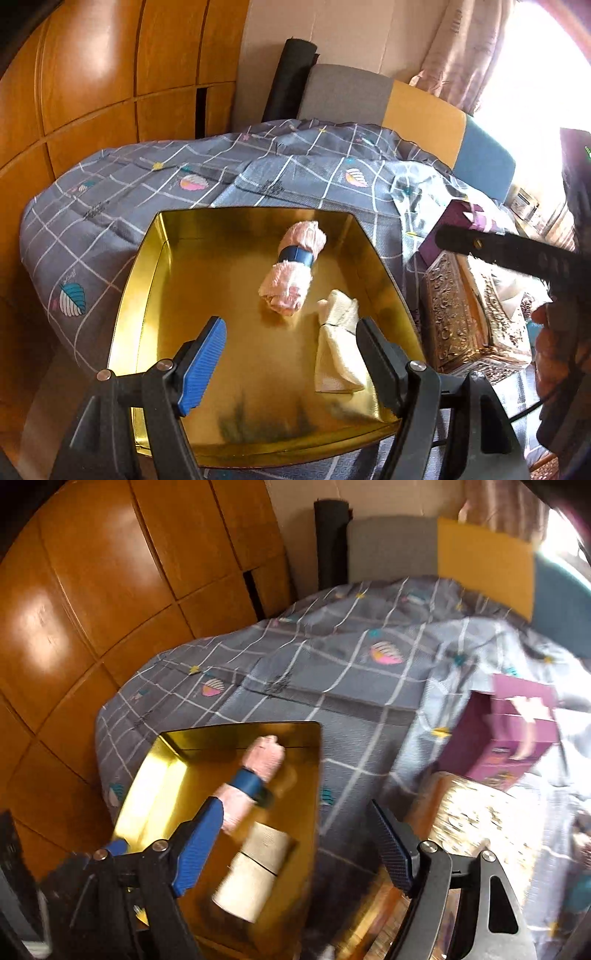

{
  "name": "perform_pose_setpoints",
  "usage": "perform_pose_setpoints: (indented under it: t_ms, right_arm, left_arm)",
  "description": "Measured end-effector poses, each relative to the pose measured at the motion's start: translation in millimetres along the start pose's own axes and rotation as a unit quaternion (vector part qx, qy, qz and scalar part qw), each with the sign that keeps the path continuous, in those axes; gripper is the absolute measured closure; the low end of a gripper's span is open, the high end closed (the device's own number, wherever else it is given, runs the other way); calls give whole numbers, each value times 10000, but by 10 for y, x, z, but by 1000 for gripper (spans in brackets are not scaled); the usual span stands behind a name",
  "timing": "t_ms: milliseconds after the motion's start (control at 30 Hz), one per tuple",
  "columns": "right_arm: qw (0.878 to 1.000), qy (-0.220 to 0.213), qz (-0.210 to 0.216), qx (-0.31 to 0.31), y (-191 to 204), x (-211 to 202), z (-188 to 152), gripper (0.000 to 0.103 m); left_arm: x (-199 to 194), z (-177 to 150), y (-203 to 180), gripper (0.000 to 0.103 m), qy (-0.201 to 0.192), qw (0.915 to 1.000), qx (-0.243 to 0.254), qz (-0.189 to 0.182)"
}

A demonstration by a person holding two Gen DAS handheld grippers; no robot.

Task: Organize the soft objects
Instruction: 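Carry the pink towel roll into the gold tray and open the right tool, then move the left tool over the blue Tempo tissue pack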

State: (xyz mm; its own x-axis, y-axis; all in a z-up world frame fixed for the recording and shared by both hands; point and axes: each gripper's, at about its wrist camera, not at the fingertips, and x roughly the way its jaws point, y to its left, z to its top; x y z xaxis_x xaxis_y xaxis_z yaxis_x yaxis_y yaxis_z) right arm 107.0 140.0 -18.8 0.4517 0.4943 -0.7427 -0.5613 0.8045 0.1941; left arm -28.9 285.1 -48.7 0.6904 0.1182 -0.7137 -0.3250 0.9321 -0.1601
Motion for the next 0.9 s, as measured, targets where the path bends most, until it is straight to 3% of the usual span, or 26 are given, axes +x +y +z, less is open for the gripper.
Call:
perform_pose_setpoints:
  t_ms: [400,900]
  right_arm:
    - [9935,-797,-768,272,-481,-712,-468,19]
    - [9714,-866,-1733,1374,-1518,-1322,-1138,17]
  left_arm:
    - [-234,-25,-477,29,-287,9966,752,-200]
    - [-417,-123,-1209,29,-371,9824,1666,-764]
